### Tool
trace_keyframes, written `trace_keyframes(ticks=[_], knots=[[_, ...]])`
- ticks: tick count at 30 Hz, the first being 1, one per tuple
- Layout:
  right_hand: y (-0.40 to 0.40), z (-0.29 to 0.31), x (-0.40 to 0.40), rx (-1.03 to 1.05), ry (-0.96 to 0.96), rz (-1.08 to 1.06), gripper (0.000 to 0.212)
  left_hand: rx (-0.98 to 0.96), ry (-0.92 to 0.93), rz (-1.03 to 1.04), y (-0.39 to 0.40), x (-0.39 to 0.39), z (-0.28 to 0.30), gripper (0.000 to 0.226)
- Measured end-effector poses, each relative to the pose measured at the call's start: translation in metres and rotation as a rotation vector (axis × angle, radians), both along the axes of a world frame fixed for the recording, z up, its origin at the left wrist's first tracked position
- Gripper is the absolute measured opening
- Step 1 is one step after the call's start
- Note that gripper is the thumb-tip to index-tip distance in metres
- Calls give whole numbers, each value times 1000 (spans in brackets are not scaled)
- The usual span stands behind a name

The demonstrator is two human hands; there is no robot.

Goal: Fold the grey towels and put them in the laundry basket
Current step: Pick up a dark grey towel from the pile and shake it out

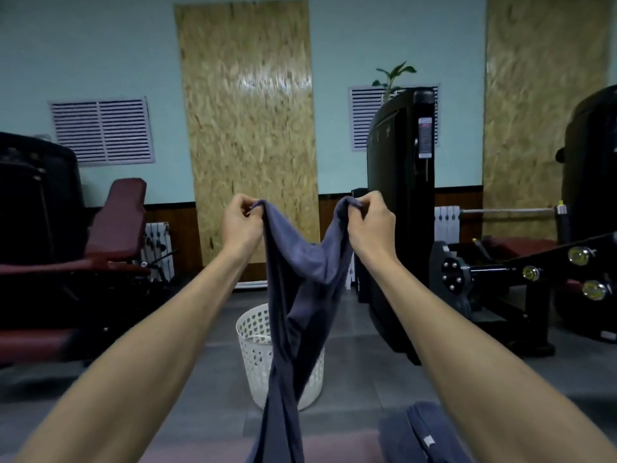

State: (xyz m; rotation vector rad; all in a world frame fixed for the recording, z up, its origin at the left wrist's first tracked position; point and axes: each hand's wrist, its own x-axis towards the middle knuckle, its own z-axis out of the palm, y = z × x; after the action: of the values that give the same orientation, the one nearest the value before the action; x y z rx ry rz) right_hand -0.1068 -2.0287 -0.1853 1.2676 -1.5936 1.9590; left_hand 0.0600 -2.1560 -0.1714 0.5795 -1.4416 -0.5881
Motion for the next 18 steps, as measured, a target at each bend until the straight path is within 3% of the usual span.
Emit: trace_keyframes(ticks=[6,11,18], knots=[[-4,17,10,-56,0,0,13,-17,94,30,10,6,21,7],[-4,20,5,62,-32,-11,13,28,-22,74,9,7,30,6],[-12,9,-1,29,-101,-25,17,114,228,-118,10,-2,10,8]])
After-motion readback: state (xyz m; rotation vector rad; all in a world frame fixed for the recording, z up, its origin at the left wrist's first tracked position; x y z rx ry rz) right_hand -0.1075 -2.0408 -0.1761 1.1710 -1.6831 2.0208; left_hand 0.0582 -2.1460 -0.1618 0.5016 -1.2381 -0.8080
